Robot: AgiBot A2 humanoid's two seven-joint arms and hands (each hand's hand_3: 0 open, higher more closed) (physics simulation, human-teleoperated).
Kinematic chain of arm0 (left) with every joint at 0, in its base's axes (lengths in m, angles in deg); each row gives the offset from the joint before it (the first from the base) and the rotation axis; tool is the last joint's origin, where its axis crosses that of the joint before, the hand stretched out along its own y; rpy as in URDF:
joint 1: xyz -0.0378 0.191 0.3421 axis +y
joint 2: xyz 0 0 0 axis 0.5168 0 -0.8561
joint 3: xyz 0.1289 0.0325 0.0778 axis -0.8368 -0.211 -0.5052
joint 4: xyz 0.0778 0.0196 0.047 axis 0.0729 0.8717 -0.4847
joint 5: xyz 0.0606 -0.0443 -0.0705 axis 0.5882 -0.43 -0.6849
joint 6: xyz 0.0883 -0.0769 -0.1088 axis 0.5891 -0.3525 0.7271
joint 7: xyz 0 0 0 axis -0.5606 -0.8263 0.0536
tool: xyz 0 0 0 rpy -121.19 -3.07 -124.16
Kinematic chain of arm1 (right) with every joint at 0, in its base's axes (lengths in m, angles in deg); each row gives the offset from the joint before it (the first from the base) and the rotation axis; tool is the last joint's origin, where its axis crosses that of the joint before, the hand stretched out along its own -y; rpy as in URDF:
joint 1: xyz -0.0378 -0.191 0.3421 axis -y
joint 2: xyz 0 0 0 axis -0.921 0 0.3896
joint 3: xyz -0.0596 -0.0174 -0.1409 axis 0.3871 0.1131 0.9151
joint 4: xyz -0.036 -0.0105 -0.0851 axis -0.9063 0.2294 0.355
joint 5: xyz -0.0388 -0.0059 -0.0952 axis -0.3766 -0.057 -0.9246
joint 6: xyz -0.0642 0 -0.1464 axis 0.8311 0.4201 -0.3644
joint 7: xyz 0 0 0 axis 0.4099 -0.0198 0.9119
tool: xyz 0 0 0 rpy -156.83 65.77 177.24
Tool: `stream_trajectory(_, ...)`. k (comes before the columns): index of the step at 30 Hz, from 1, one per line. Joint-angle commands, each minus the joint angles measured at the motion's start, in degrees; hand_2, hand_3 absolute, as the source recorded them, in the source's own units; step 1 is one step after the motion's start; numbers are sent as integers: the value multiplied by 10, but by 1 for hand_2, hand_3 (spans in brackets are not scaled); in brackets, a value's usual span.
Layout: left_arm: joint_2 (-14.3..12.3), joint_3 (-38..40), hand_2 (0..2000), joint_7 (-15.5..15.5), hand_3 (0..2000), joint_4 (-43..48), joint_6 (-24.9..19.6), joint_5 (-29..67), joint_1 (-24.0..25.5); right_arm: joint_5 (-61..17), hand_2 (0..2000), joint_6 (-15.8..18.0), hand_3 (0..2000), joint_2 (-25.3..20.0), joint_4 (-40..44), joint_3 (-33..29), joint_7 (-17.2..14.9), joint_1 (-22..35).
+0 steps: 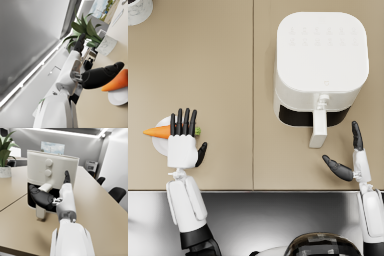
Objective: Pick up the carrot and place it into the air fryer
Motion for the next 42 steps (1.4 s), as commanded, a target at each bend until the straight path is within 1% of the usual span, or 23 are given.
stream_trajectory(1,7,20,0,2,0,-19,-2,26,-28,0,0,0,0,-2,3,4,0,3)
stream_trajectory(4,8,23,0,6,0,-39,-6,104,-38,0,0,0,0,-6,3,4,0,3)
stream_trajectory(7,10,7,0,6,0,-64,-8,183,-57,0,0,0,0,-9,4,6,0,3)
stream_trajectory(11,11,-12,0,7,0,-116,-9,284,-82,0,0,0,0,-13,1,1,0,0)
stream_trajectory(13,11,-22,0,8,0,-159,-9,312,-98,0,0,0,0,-16,1,-2,0,3)
stream_trajectory(15,11,-23,0,6,0,-195,-9,327,-108,0,0,0,0,-19,1,-5,0,7)
stream_trajectory(23,6,-30,0,7,0,-269,-6,341,-114,0,0,0,0,-30,4,-3,0,13)
stream_trajectory(29,6,-33,0,5,0,-313,19,342,-136,0,0,0,0,-35,-5,-7,0,11)
stream_trajectory(32,8,-39,0,8,0,-370,31,342,-159,0,0,0,0,-38,-5,-11,0,11)
stream_trajectory(33,9,-40,1361,11,327,-382,38,342,-166,0,0,0,0,-38,-9,-10,0,10)
stream_trajectory(34,8,-41,2000,15,653,-386,35,342,-169,0,0,0,0,-39,-9,-11,0,9)
stream_trajectory(35,8,-41,2000,17,980,-390,35,342,-168,0,0,0,0,-40,-8,-13,0,8)
stream_trajectory(36,8,-44,2000,15,1307,-390,52,342,-167,0,0,0,0,-40,-12,-12,0,7)
stream_trajectory(37,7,-46,2000,6,1633,-392,90,342,-169,0,0,0,0,-41,-12,-13,0,7)
stream_trajectory(38,6,-46,2000,-31,1960,-392,130,341,-168,0,0,0,0,-42,-11,-9,0,7)
stream_trajectory(39,5,-50,2000,-58,2000,-388,156,342,-166,0,0,0,0,-43,-8,-4,0,6)
stream_trajectory(40,4,-50,2000,-77,2000,-370,171,341,-158,0,0,0,0,-43,-1,3,0,5)
stream_trajectory(42,2,-63,2000,-102,2000,-315,196,342,-133,0,0,0,0,-46,11,19,0,8)
